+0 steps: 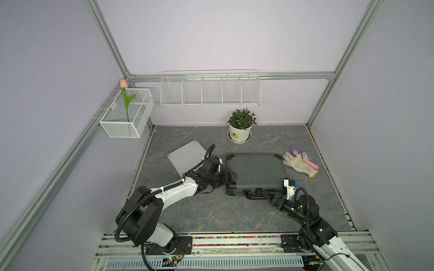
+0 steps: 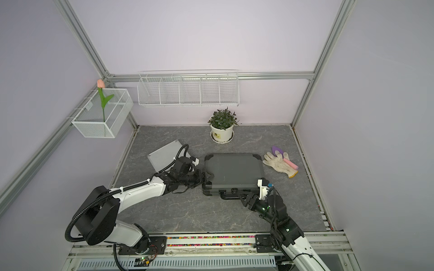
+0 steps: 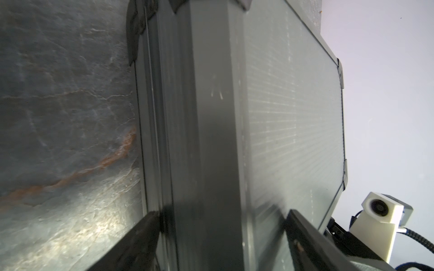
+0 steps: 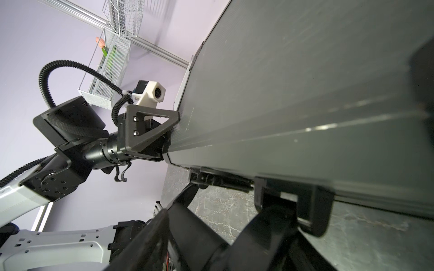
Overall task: Open the poker set cases
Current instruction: Pick up the poker set case from the center of the board.
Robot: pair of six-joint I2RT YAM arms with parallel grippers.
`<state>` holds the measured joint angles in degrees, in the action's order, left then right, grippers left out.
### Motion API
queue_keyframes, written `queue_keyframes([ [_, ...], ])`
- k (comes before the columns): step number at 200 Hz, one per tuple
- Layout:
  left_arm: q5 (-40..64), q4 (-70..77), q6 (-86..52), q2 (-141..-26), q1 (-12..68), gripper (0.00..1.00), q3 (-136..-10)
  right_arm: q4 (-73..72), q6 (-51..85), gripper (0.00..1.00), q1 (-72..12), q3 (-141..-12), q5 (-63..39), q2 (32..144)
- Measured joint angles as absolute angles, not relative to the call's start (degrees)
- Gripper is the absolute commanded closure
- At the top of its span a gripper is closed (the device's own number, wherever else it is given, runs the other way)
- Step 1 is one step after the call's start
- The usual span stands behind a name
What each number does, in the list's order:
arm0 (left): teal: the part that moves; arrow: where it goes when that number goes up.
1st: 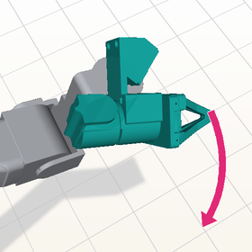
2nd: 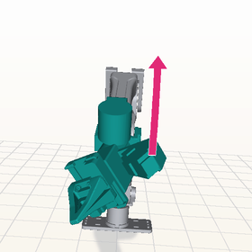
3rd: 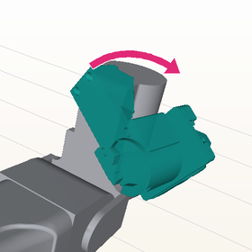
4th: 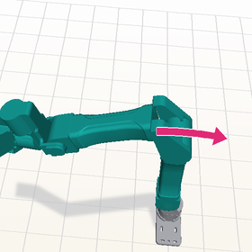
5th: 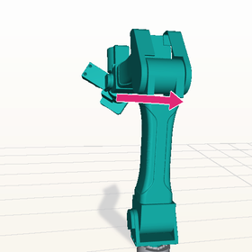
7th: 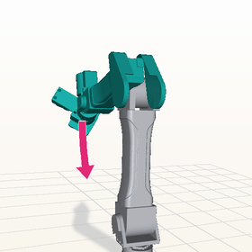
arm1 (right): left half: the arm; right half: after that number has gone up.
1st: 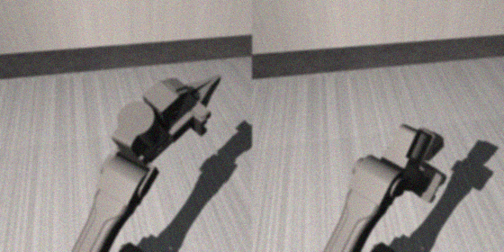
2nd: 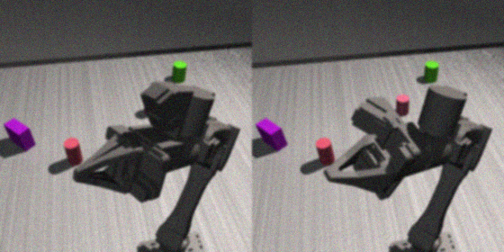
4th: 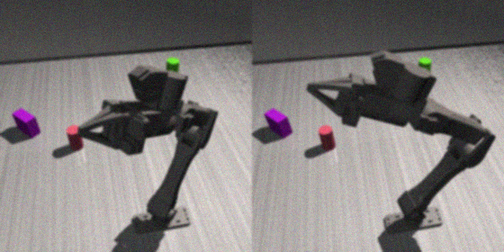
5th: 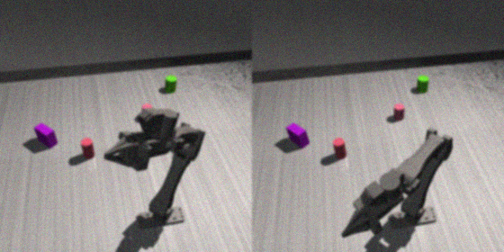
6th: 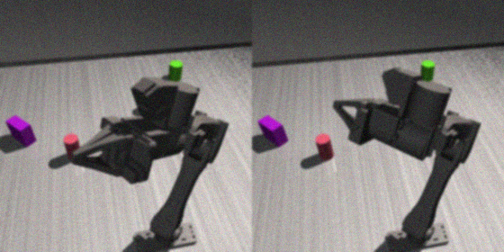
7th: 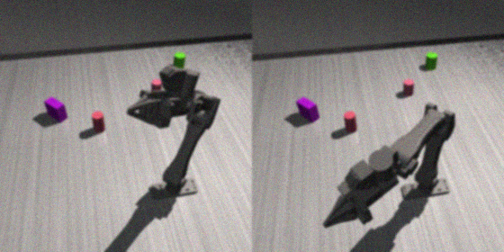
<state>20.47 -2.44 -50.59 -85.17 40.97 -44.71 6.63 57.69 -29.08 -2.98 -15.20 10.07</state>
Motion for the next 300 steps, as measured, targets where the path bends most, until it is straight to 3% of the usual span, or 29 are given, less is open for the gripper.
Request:
queue_keyframes([
  [55, 19.8, -10.3, -45.7, -83.5, 43.5, 0.16, -45.1, 7.6, 59.0, 0.31, -29.9, -3.3, -18.5, 3.9],
  [112, 8.3, -22.9, -33.5, -67.2, 43.7, 0.17, -47.1, 8.0, 59.0, 0.28, -29.9, -3.5, -18.9, 2.2],
  [144, 4.9, -21.5, -25.1, -57.2, 45.2, 0.18, -46.0, 8.1, 59.2, 0.28, -29.9, -3.5, -18.9, 2.2],
  [186, 3.5, -12.5, -8.5, -46.2, 55.1, 0.23, -40.2, 8.3, 59.6, 0.28, -29.9, -3.6, -18.7, 2.2],
  [238, -2.3, -8.1, 10.6, -57.6, 70.4, 0.23, -40.0, 8.5, 60.2, 0.28, -29.9, -3.7, -18.5, 2.2],
  [300, -5.2, -3.5, 20.9, -72.5, 71.2, 0.27, -42.0, 8.9, 60.2, 0.28, -29.9, -3.8, -18.4, 2.2],
])
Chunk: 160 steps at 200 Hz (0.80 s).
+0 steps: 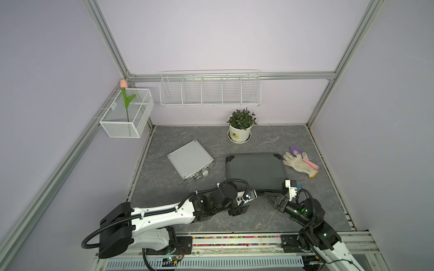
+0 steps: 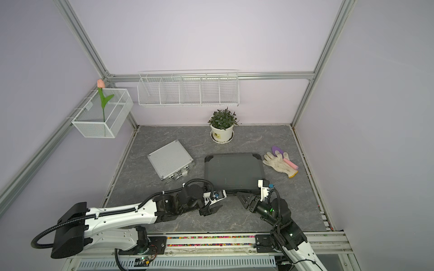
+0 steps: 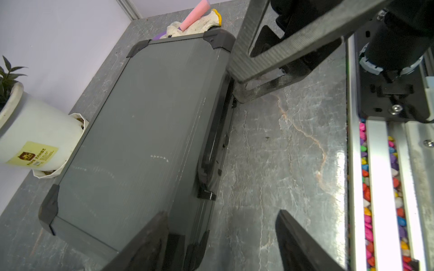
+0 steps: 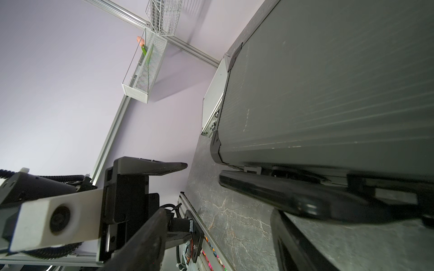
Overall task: Open the poker set cases
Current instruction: Pick up the poker set case from the center of the board.
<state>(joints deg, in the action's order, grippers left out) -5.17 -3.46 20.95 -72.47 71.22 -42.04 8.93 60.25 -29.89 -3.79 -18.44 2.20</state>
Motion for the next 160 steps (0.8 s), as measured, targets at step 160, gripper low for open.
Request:
queue_keyframes([
  [160, -7.2, 4.3, 26.0, -92.6, 71.3, 0.60, -51.5, 10.0, 60.2, 0.27, -29.8, -4.1, -18.1, 1.1],
])
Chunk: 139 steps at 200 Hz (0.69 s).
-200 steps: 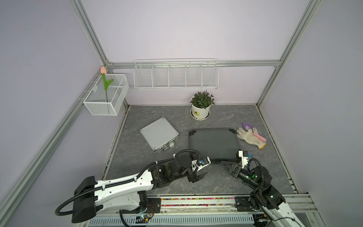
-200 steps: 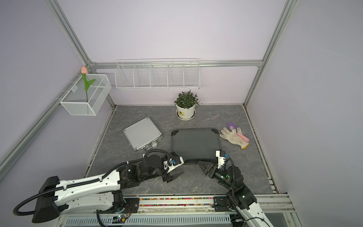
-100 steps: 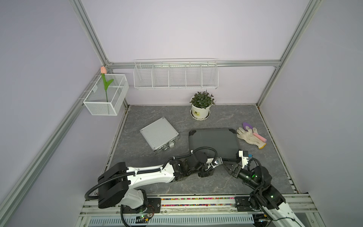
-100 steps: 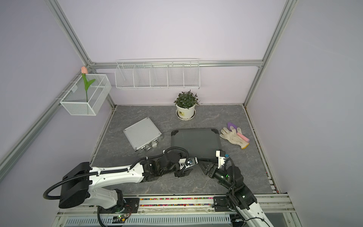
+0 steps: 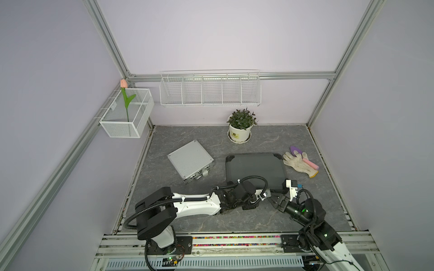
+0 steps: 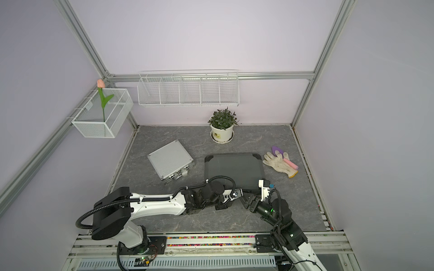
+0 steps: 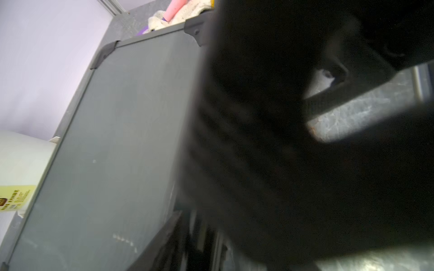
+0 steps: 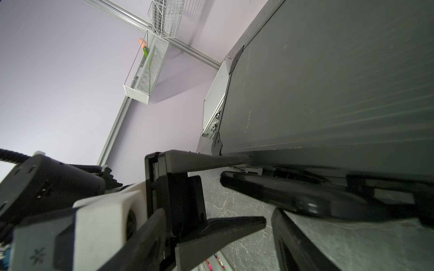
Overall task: Open the poker set cases
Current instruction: Pick up the poker set case from the center of the board.
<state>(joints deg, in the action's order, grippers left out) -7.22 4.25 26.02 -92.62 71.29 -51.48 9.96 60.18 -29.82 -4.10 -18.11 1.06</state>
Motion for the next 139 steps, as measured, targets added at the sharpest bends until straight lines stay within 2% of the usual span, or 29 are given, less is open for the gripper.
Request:
queue_keyframes([
  [44, -9.4, 6.7, 26.9, -93.2, 71.3, 0.68, -51.5, 10.2, 60.2, 0.27, -29.8, -4.2, -18.1, 1.0],
  [62, -9.7, 8.4, 27.2, -93.2, 71.4, 0.77, -50.5, 10.4, 60.2, 0.27, -29.8, -4.3, -18.0, 1.0],
  [79, -9.1, 10.5, 29.6, -92.8, 71.6, 0.79, -48.9, 10.9, 60.5, 0.26, -29.9, -4.4, -18.7, 1.0],
  [87, -9.1, 11.6, 30.1, -92.8, 71.7, 0.84, -48.3, 11.3, 60.5, 0.25, -29.9, -4.6, -18.8, 1.0],
  [101, -9.0, 13.3, 31.1, -92.6, 71.7, 1.00, -47.3, 12.2, 60.4, 0.24, -29.9, -4.9, -18.6, 1.0],
  [118, -9.0, 14.2, 32.3, -92.3, 71.9, 1.00, -46.4, 16.1, 60.1, 0.24, -29.9, -6.4, -17.4, 1.0],
  [139, -9.0, 14.5, 34.2, -91.5, 72.3, 1.00, -45.3, 27.3, 59.7, 0.24, -29.7, -8.5, -14.7, 0.8],
])
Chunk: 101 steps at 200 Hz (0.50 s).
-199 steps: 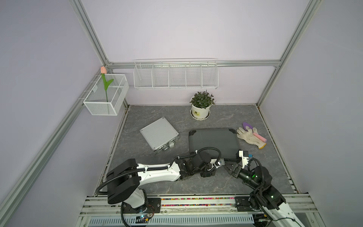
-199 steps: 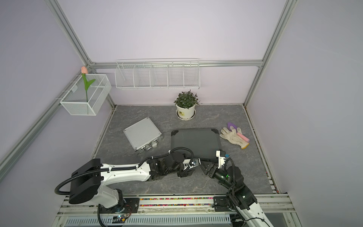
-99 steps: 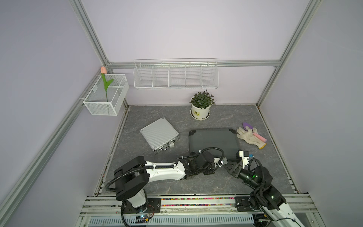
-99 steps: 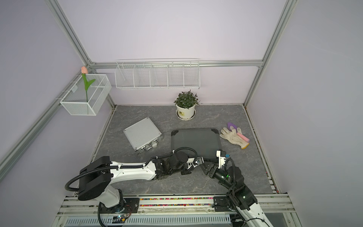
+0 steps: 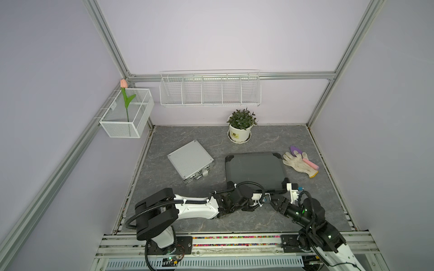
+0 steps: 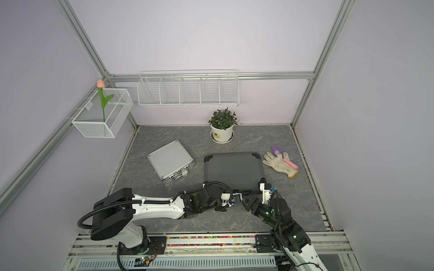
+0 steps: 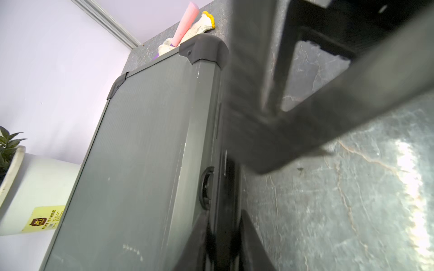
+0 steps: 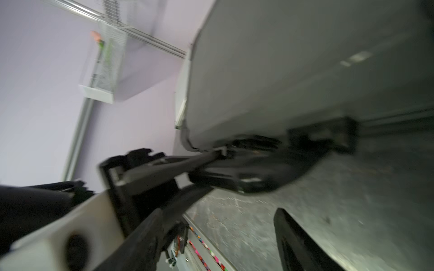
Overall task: Open the poker set cases
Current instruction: Pick up the poker set case from the center of the board.
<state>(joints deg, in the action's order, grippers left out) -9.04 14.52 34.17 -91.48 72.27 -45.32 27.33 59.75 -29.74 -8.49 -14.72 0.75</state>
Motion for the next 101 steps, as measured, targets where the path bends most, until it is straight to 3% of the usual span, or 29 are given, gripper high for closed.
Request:
queue_keyframes([
  [101, -16.3, 9.9, 45.2, -80.5, 75.0, 1.00, -38.4, 52.3, 57.8, 0.24, -29.7, -18.3, -9.1, 0.7],
])
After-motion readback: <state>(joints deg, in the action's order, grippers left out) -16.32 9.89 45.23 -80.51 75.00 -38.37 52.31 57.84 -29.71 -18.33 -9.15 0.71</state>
